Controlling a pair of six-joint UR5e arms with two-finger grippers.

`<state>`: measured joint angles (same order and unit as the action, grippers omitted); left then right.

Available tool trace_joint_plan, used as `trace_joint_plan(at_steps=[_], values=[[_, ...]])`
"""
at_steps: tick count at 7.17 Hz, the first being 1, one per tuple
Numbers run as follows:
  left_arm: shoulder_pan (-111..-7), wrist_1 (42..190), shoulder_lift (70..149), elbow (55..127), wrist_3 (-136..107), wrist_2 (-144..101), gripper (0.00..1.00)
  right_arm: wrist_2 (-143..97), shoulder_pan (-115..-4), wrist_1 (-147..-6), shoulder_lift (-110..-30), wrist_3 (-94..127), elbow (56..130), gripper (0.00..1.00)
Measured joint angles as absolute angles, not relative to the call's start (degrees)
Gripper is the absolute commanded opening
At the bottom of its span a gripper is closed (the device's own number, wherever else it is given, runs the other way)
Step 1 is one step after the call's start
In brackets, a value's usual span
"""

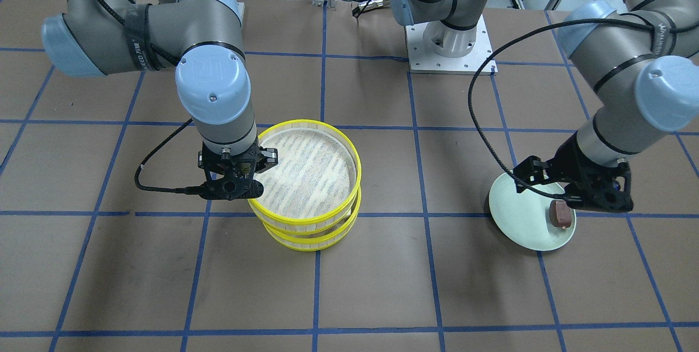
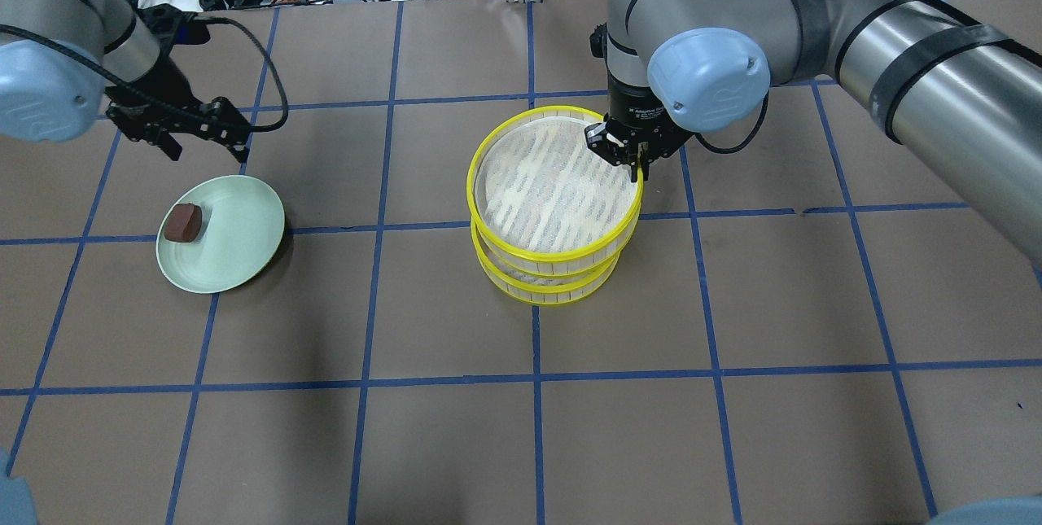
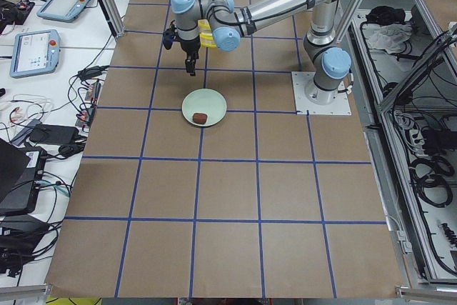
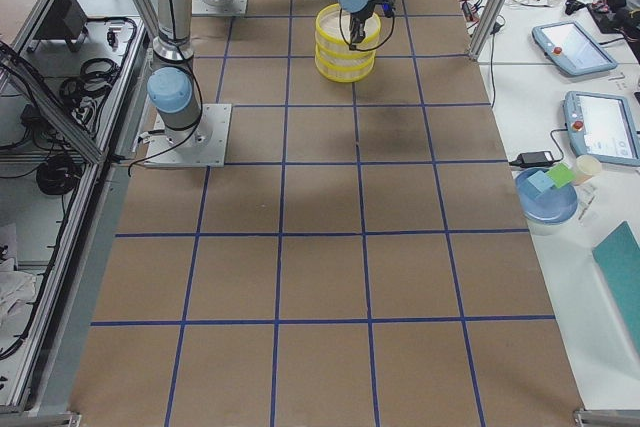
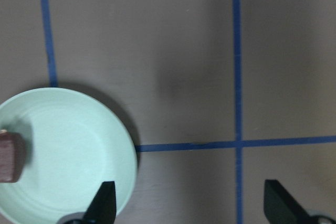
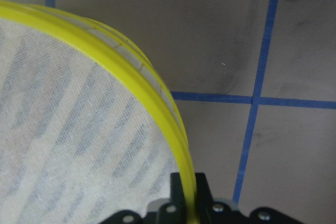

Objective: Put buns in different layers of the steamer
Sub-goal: 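Lower the left gripper onto the brown bun and grasp it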

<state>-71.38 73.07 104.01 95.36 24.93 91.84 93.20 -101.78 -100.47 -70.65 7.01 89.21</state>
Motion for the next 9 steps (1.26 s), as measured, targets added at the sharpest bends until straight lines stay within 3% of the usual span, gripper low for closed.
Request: trace_joint_plan(at_steps=[9], values=[[-66.91,65.08,115.48,97.99,30.46,101.67,1.0,93.79,-103.27,-106.15,-67.5,7.25,91.15,0.0]])
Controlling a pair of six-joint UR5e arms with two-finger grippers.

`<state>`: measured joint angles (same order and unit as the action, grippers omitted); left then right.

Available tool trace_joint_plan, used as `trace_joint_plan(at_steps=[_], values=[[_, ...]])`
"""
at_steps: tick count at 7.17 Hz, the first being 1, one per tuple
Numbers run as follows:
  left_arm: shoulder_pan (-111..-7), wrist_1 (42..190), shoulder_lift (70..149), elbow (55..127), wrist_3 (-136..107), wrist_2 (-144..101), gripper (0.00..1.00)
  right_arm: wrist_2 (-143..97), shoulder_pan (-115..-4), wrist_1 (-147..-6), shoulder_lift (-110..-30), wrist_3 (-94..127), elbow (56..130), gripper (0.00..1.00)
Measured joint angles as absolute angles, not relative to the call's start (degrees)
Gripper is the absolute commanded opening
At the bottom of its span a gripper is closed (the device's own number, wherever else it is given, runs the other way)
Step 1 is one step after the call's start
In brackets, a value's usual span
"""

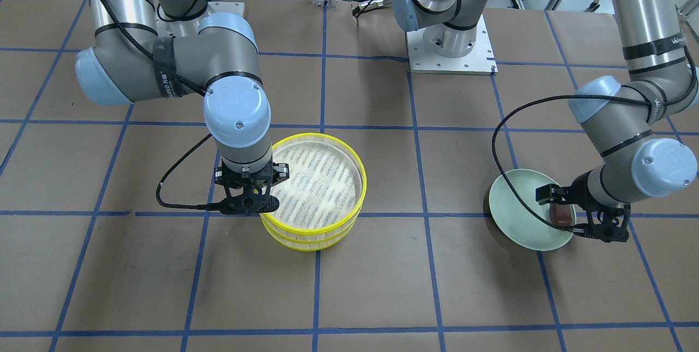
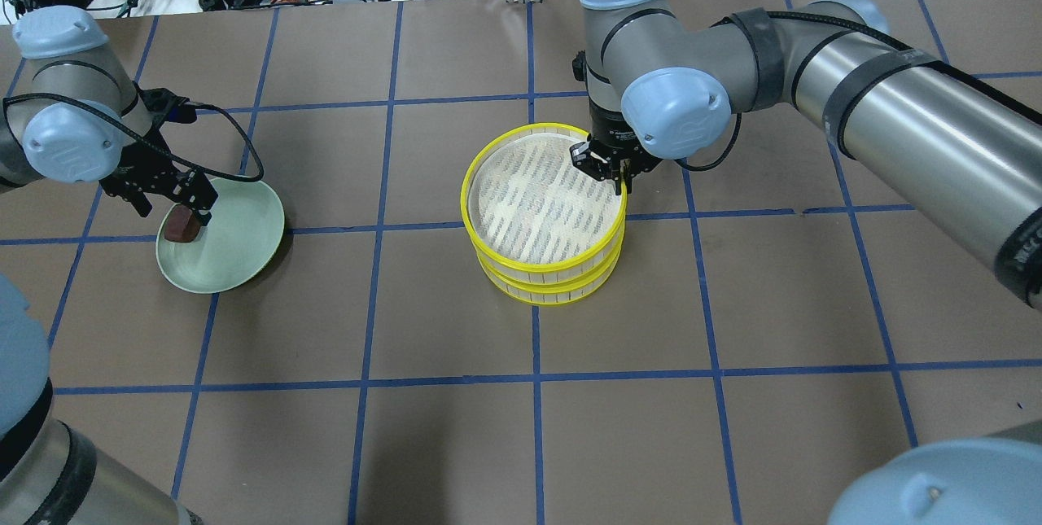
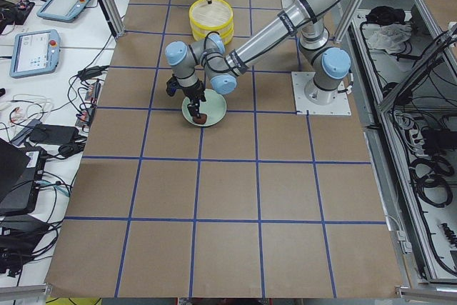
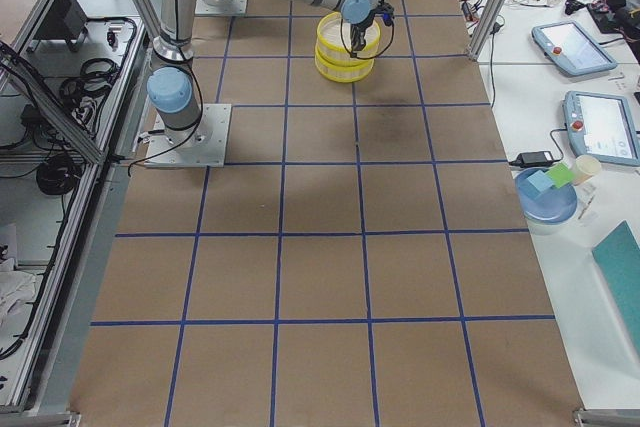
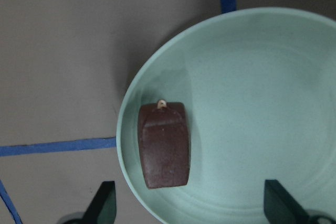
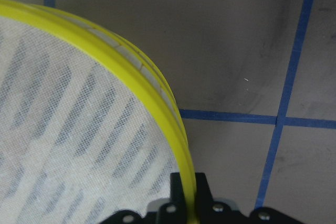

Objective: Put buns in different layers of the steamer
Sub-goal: 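Lower the left gripper onto the brown bun and grasp it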

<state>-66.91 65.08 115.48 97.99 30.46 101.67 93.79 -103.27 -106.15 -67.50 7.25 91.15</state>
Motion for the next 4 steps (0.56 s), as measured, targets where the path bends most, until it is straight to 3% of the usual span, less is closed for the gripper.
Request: trace_joint_plan(at_steps=[2,3,4], values=[[-66.89,62.68,117.16,97.75,30.31,101.62,0.97,93.86,-103.41,-107.32,-67.5,7.31,92.09,0.0],[-66.89,62.05,117.75,97.72,30.29,101.53,0.87,93.87,-103.43,-107.91,-67.52,7.33,92.6,0.0],[-66.88,61.77,118.19,97.73,30.28,101.47,0.63,93.87,-103.44,-108.15,-67.52,7.32,92.95,0.0]])
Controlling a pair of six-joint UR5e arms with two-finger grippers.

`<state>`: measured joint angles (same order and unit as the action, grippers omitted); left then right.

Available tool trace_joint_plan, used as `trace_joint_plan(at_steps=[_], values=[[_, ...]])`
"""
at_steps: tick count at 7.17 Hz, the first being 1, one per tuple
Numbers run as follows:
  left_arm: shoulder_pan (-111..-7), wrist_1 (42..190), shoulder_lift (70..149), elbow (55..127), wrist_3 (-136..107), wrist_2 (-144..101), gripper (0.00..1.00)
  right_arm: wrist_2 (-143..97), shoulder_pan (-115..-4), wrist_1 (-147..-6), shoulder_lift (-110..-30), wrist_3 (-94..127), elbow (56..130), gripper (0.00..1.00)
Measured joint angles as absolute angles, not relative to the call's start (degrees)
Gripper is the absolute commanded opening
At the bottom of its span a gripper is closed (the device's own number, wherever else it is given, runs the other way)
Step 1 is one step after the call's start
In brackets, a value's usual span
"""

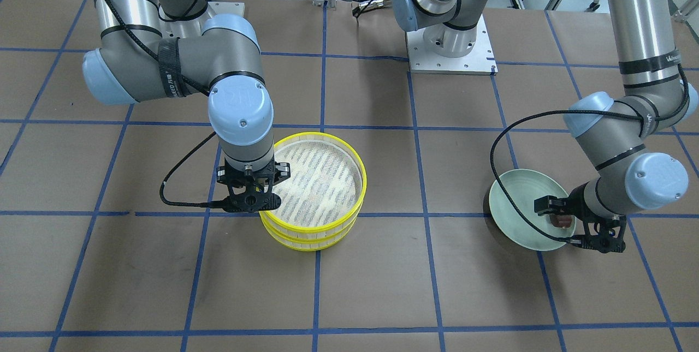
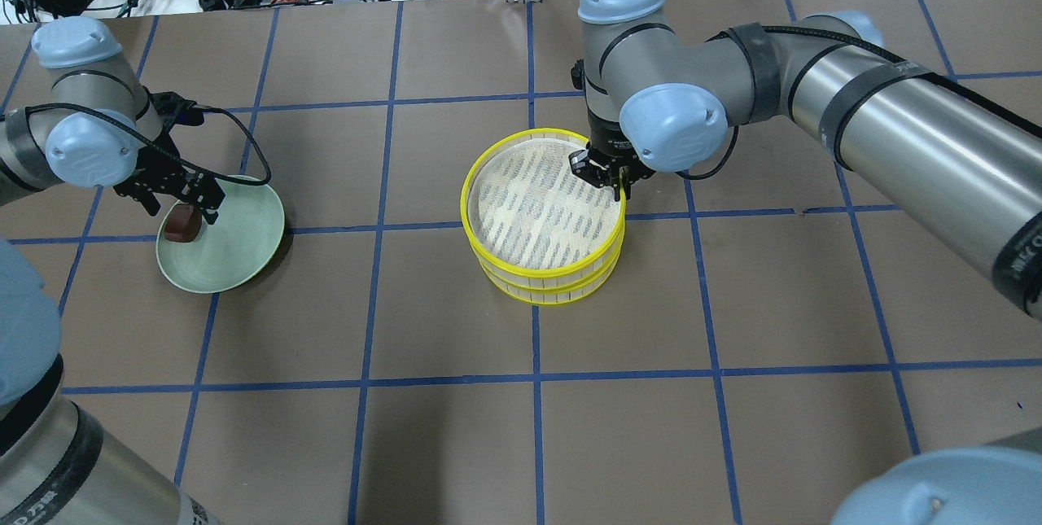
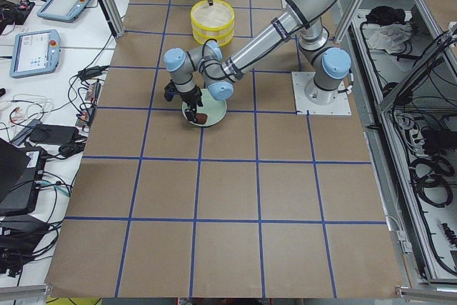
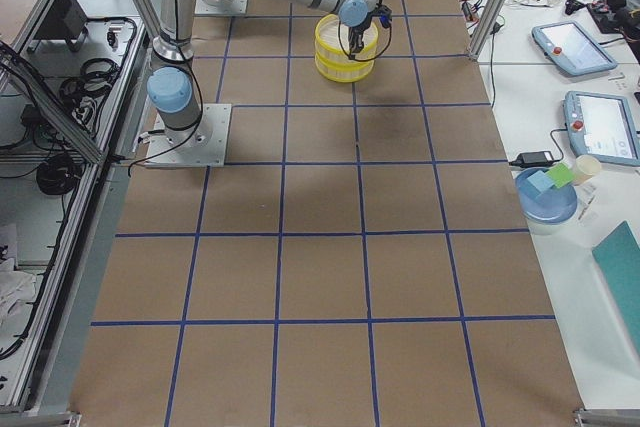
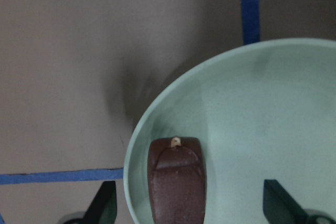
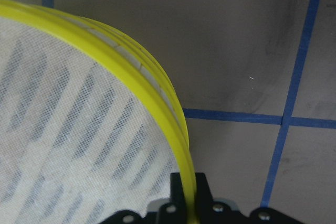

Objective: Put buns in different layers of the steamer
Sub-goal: 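Lower the left gripper onto the brown bun and grasp it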

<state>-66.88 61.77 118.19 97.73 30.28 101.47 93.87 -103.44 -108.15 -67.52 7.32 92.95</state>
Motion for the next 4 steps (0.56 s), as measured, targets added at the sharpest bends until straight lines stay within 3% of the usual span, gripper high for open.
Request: trace_joint_plan(at_steps=[1,2,4], values=[[-66.89,61.67,118.5,97.73,30.36,101.48,0.43,93.89,-103.44,-108.26,-67.5,7.28,93.08,0.0],[-66.88,61.65,118.68,97.73,30.5,101.53,0.0,93.91,-103.45,-108.37,-67.5,7.17,93.13,0.0],[-66.88,61.75,118.71,97.69,30.74,101.44,0.0,93.89,-103.44,-108.58,-67.49,6.8,93.02,0.0]])
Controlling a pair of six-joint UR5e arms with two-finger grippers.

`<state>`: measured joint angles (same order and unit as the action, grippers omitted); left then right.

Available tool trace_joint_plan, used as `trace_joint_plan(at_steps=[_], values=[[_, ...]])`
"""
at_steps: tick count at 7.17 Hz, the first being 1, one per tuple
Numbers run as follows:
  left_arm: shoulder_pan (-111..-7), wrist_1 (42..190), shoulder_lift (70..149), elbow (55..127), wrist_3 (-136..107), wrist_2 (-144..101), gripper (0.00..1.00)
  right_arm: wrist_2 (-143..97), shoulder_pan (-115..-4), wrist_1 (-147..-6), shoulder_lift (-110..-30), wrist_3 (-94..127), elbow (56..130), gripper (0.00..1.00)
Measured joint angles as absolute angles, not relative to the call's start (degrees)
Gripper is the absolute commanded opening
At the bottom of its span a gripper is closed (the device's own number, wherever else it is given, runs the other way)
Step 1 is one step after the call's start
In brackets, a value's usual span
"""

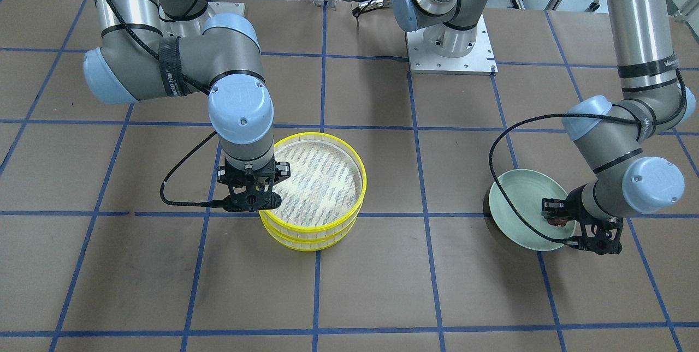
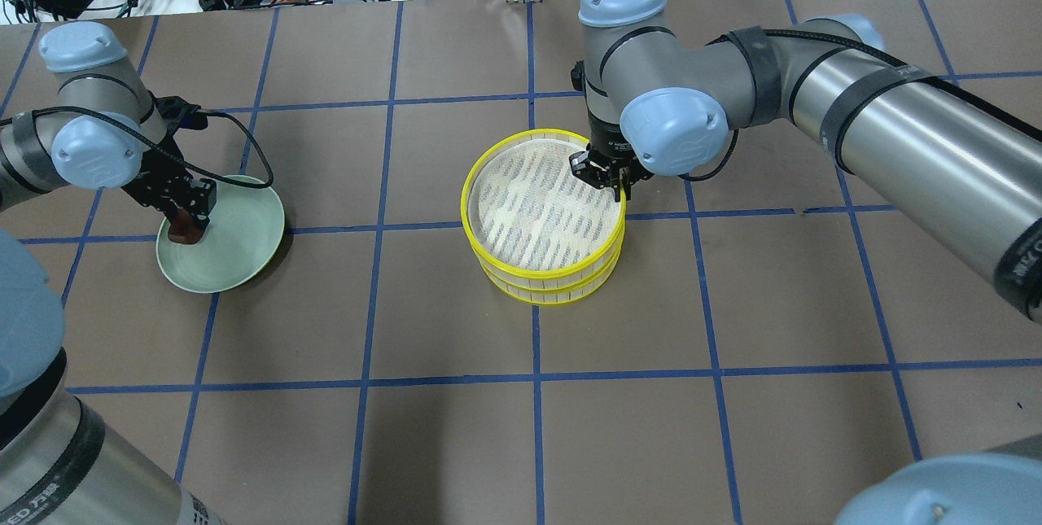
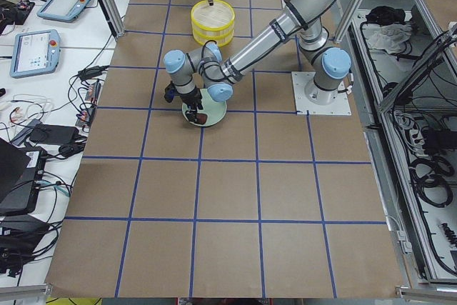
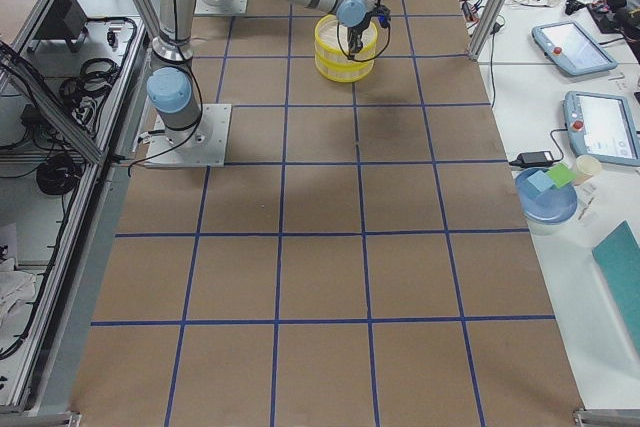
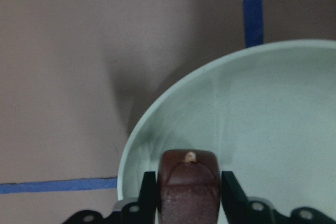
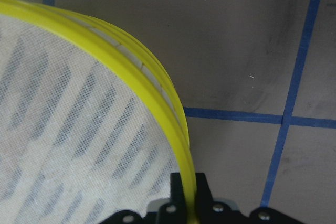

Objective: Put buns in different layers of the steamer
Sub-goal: 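Lower the left gripper onto the brown bun and grasp it, then carry the brown bun over the steamer with the left gripper while the right rises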

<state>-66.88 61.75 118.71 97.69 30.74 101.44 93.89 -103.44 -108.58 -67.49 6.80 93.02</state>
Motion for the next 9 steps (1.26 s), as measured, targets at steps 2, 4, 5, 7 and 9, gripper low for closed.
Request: trace_joint_plan(at_steps=[2,4,5,7,9], values=[[-66.89,61.78,117.5,97.48,30.96,100.93,0.0,93.89,-103.37,-108.76,-67.56,6.77,92.86,0.0],[-67.15,62.0,115.16,96.75,30.63,98.23,0.0,93.7,-103.36,-108.88,-67.55,7.01,92.82,0.0],[-67.82,62.33,113.99,96.31,30.02,96.74,0.0,93.87,-103.34,-108.92,-67.61,7.0,92.77,0.0],[-71.33,63.32,111.73,95.48,23.65,94.75,0.0,93.78,-103.29,-108.97,-67.75,7.27,92.58,0.0],[-75.76,65.79,109.29,94.54,15.95,93.64,0.0,93.3,-103.16,-108.93,-67.83,7.4,92.56,0.0]])
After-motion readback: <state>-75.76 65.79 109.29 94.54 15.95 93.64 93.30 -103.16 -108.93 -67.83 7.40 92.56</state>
